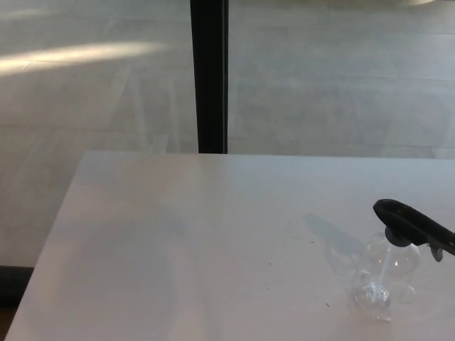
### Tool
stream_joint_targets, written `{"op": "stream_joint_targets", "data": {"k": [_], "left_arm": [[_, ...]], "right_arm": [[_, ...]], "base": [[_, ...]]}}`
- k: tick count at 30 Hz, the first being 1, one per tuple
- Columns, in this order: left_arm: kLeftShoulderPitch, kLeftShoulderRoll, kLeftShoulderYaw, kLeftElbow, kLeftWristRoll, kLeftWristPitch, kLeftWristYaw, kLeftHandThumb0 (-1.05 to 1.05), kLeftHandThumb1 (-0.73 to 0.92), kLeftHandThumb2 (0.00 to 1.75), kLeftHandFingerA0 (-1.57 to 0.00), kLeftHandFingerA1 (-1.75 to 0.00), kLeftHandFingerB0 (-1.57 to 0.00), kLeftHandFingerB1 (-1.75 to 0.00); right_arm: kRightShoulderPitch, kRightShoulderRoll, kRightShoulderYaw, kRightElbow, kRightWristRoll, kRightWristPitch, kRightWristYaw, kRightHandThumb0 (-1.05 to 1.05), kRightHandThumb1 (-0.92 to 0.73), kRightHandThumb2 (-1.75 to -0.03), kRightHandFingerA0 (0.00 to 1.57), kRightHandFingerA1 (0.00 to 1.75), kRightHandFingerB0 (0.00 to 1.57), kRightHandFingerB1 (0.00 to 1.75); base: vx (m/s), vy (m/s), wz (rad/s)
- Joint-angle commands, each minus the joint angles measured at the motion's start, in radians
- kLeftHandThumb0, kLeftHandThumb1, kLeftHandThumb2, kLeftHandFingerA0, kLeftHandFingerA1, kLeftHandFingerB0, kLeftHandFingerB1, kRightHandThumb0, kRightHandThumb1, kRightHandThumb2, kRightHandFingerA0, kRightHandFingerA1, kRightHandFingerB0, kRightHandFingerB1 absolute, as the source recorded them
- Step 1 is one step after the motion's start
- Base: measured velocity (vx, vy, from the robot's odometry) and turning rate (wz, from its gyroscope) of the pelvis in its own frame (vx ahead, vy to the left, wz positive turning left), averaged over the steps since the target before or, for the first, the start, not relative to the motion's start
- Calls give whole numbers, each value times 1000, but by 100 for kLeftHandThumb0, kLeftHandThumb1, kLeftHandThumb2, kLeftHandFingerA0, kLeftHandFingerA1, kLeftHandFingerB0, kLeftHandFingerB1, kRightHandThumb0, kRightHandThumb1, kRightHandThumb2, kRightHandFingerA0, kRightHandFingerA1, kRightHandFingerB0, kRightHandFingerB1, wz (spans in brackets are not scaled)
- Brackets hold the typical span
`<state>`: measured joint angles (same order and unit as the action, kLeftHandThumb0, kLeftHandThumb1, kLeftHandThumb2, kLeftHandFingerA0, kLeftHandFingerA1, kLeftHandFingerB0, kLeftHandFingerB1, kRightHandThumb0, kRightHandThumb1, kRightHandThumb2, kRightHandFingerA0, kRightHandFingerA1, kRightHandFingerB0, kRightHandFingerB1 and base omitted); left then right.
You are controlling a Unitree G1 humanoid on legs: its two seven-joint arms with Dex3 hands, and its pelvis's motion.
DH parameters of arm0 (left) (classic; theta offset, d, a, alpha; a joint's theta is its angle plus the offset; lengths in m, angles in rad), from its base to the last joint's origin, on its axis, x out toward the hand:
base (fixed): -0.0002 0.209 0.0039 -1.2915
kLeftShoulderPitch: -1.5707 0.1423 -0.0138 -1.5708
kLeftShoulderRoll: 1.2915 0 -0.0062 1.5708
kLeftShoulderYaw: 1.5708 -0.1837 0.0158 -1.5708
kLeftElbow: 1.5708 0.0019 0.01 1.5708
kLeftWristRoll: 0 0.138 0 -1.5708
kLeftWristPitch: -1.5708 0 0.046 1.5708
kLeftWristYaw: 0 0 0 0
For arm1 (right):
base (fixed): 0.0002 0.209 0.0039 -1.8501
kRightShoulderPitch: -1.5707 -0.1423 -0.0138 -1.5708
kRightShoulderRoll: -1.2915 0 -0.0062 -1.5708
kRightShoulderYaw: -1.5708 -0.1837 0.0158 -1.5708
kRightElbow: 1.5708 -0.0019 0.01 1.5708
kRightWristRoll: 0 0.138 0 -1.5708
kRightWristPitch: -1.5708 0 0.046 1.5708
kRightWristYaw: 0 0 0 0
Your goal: The robot uses its right hand to grab and lift the lid of the spray bottle kept in the middle of the desk and places the lid on the right side of the bottle
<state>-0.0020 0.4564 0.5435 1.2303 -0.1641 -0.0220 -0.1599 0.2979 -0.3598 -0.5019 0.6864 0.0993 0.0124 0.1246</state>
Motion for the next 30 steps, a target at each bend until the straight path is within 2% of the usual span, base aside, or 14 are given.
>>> {"op": "stream_joint_targets", "data": {"k": [1,4,6,7,8,9,10,12,13,14,19,20,21,30], "left_arm": [[-12,26,25,27,-55,32,-33,-57,57,58,-61,-65,-50,-52],[-13,24,30,30,-59,23,-28,-59,54,57,-66,-68,-53,-54],[-12,25,31,27,-62,26,-38,-59,42,84,-60,-72,-47,-62],[-10,27,20,26,-52,23,-36,-60,57,57,-62,-66,-50,-52],[-13,28,18,29,-50,27,-20,-61,43,85,-61,-70,-47,-60],[-12,28,19,28,-51,25,-21,-61,42,84,-61,-71,-49,-61],[-12,28,18,26,-51,25,-20,-61,42,84,-61,-71,-49,-61],[-9,30,17,26,-51,22,-26,-61,43,85,-61,-71,-46,-60],[-6,29,19,24,-54,19,-30,-60,56,57,-68,-70,-56,-55],[-6,29,20,23,-56,20,-30,-61,55,57,-68,-69,-56,-55],[-1,32,28,29,-67,28,-30,-59,44,85,-61,-71,-46,-60],[-1,31,27,30,-67,29,-32,-59,44,85,-60,-71,-45,-60],[0,31,27,31,-68,25,-41,-56,58,58,-62,-65,-49,-51],[3,29,24,25,-69,31,-42,-57,58,58,-61,-66,-50,-53]], "right_arm": [[32,-31,-62,-145,93,121,23,-96,-42,-94,69,106,26,84],[-9,-63,-146,-212,170,167,49,-93,-58,-53,31,113,10,107],[-57,-109,-169,-290,178,249,34,-91,-44,-93,35,94,14,85],[-81,-141,-177,-411,163,264,6,-96,-61,-58,21,136,8,117],[-107,-154,-203,-497,200,316,-1,-94,-58,-58,18,132,12,109],[-132,-164,-210,-525,202,297,-3,-95,-58,-58,76,114,15,94],[-160,-195,-215,-570,223,298,30,-105,-55,-93,45,101,20,77],[-186,-215,-210,-602,222,303,44,-93,-65,-60,26,98,15,75],[-232,-256,-206,-684,241,341,53,-104,-57,-92,33,84,25,68],[-266,-286,-200,-750,253,376,57,-96,-65,-60,22,94,27,69],[-365,-330,-110,-898,202,378,71,-86,-70,-61,21,72,19,49],[-380,-338,-98,-941,228,406,84,-83,-54,-93,14,57,8,44],[-396,-347,-60,-996,222,417,93,-71,-54,-86,10,48,6,37],[-417,-440,213,-1171,109,411,229,-70,-70,-62,10,40,9,20]], "base": [[0,0,0],[0,0,0],[0,0,0],[0,0,0],[0,0,0],[0,0,0],[0,0,0],[0,0,0],[0,0,0],[0,0,0],[0,0,0],[0,0,0],[0,0,0],[0,0,0]]}}
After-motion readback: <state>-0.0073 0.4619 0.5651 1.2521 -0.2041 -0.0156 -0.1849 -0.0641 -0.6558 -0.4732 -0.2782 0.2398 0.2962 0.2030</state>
